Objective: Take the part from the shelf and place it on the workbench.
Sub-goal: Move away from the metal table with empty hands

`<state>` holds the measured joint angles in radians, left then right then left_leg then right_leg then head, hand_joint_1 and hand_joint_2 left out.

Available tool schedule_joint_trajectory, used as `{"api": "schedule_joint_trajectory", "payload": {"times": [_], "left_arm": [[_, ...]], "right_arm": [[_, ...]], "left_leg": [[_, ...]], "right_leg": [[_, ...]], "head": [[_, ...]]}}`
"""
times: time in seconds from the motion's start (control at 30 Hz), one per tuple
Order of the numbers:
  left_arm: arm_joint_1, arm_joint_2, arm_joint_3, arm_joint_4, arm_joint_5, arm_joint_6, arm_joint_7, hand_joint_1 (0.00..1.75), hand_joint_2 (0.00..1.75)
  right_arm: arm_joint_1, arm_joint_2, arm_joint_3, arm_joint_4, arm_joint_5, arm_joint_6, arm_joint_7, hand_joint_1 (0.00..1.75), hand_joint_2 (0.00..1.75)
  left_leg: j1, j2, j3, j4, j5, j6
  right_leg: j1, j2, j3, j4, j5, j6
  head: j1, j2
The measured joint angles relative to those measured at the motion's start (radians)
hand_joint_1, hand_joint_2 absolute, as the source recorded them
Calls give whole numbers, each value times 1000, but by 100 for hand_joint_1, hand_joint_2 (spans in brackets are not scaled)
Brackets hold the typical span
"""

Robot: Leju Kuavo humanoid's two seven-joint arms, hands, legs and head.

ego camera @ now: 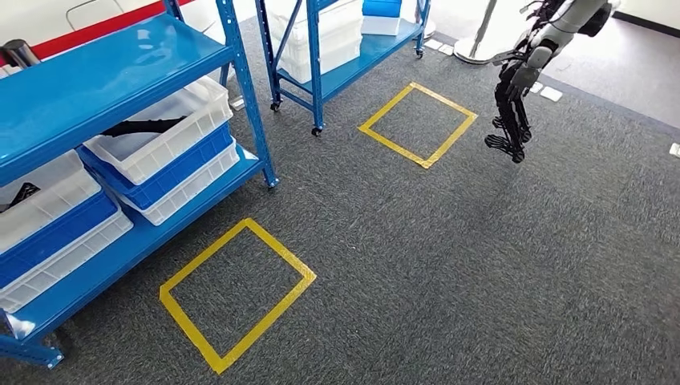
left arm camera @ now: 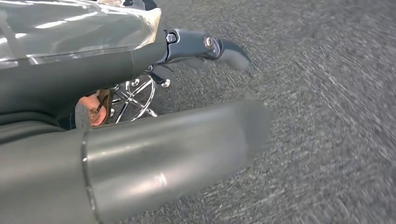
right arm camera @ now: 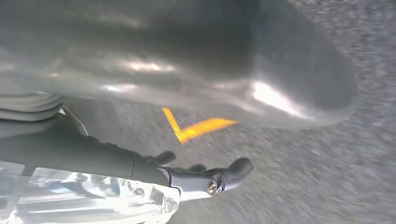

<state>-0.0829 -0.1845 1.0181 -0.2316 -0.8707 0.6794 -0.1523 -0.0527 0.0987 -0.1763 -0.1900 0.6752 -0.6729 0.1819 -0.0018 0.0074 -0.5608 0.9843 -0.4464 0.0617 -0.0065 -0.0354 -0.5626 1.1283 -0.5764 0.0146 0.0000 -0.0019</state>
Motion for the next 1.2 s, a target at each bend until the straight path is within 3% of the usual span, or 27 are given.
{"api": "schedule_joint_trajectory", "payload": {"times": [0.07,0.1,0.13,0.2,0.23,0.27,0.3,0.37,0.43,0.5,0.57,0.6,0.63,0.67,0.73,0.8,0.87,0.97,1.07,1.1,1.13,1.17,1.2], "left_arm": [[-3,0,0,0,-3,0,0,0,0],[-2,-1,0,0,-4,0,1,0,0],[-2,-2,0,0,-5,0,1,0,0],[-1,-4,0,0,-5,0,2,0,0],[-1,-5,1,0,-6,0,2,0,0],[0,-4,1,0,-7,0,2,0,0],[0,-4,2,0,-8,0,2,0,0],[3,-3,5,-1,-11,0,-1,0,0],[5,-3,12,-2,-18,0,-7,0,0],[6,-4,20,-6,-31,0,-16,0,0],[5,-6,32,-16,-45,0,-29,0,0],[5,-7,40,-22,-48,0,-40,0,0],[6,-8,49,-26,-50,0,-52,0,0],[6,-9,61,-28,-50,0,-66,0,0],[5,-10,81,-33,-50,0,-88,0,0],[1,-11,96,-38,-49,0,-98,0,0],[-3,-12,105,-42,-49,0,-101,0,0],[-3,-15,115,-44,-48,0,-101,0,0],[-4,-18,126,-46,-42,0,-116,0,0],[-4,-19,131,-46,-36,0,-127,0,0],[-4,-21,138,-46,-29,0,-140,0,0],[-4,-22,147,-45,-22,0,-153,0,0],[-4,-23,155,-45,-15,0,-163,0,0]], "right_arm": [[3,-2,-1,0,0,0,2,0,0],[4,-3,-2,0,0,0,3,0,0],[6,-4,-2,0,-1,0,4,0,0],[7,-6,-3,0,-1,0,5,0,0],[7,-7,-3,0,1,-1,6,0,0],[5,-7,-3,0,2,-2,5,0,0],[3,-7,-3,0,4,-5,3,0,0],[-2,-6,-3,0,6,-12,-2,0,0],[-3,-6,-4,0,10,-17,-3,0,0],[0,-6,-6,0,19,-19,-2,0,0],[7,-6,-12,0,32,-20,-1,0,0],[10,-6,-17,-1,39,-20,0,0,0],[12,-7,-22,-2,47,-20,1,0,0],[13,-6,-27,-3,53,-20,1,0,0],[14,-4,-37,-7,64,-20,1,0,0],[13,-2,-45,-12,68,-21,1,0,0],[14,1,-51,-14,69,-24,1,0,0],[14,2,-55,-18,69,-26,1,0,0],[16,0,-60,-20,74,-27,1,0,0],[18,0,-63,-20,78,-27,-1,0,0],[20,0,-67,-21,84,-27,-2,0,0],[22,-1,-72,-21,91,-27,-5,0,0],[23,-2,-78,-23,98,-27,-8,0,0]], "left_leg": [[2,-27,-2,-1,2,2],[2,-41,-2,-1,2,2],[3,-56,-1,0,2,0],[7,-80,2,3,-1,-7],[6,-89,3,9,-4,-13],[5,-96,2,15,-9,-20],[4,-100,1,18,-12,-26],[5,-103,-1,21,-16,-33],[9,-84,-5,31,-25,-40],[10,-41,-38,107,-71,-49],[12,-16,-109,247,-137,-56],[12,-13,-138,299,-152,-56],[12,-12,-152,320,-148,-55],[12,-12,-145,297,-123,-51],[7,-6,-82,160,-49,-32],[-2,5,-31,52,-12,-15],[-10,7,-25,32,-13,-10],[-2,-1,-7,0,3,-4],[1,-7,2,-13,10,0],[1,-10,2,-13,9,-1],[2,-14,3,-13,9,-1],[2,-18,3,-12,8,-3],[4,-21,4,-9,5,-6]], "right_leg": [[-4,27,-69,136,-52,-2],[-6,30,-90,174,-60,3],[-8,31,-92,170,-50,13],[-15,36,-40,49,11,37],[-18,40,-9,-25,43,45],[-21,45,13,-79,65,45],[-20,48,24,-108,76,40],[-16,48,28,-115,80,21],[-18,45,33,-116,83,9],[-19,40,36,-117,84,1],[-16,33,35,-117,82,-5],[-15,29,36,-117,81,-7],[-14,26,36,-117,80,-8],[-12,24,38,-117,78,-10],[-10,23,43,-118,76,-11],[-6,21,43,-118,72,-7],[-5,16,43,-121,70,0],[1,14,31,-94,52,9],[-2,26,-53,75,-20,2],[-4,27,-84,130,-36,4],[-6,28,-101,157,-39,11],[-8,29,-97,140,-23,22],[-12,29,-70,78,8,34]], "head": [[1,0],[1,0],[1,0],[2,0],[3,0],[5,0],[6,0],[6,0],[5,0],[1,0],[-2,0],[-2,0],[-2,0],[-2,0],[-2,0],[-2,0],[-2,0],[-2,0],[-1,0],[0,0],[0,0],[0,0],[0,0]]}}
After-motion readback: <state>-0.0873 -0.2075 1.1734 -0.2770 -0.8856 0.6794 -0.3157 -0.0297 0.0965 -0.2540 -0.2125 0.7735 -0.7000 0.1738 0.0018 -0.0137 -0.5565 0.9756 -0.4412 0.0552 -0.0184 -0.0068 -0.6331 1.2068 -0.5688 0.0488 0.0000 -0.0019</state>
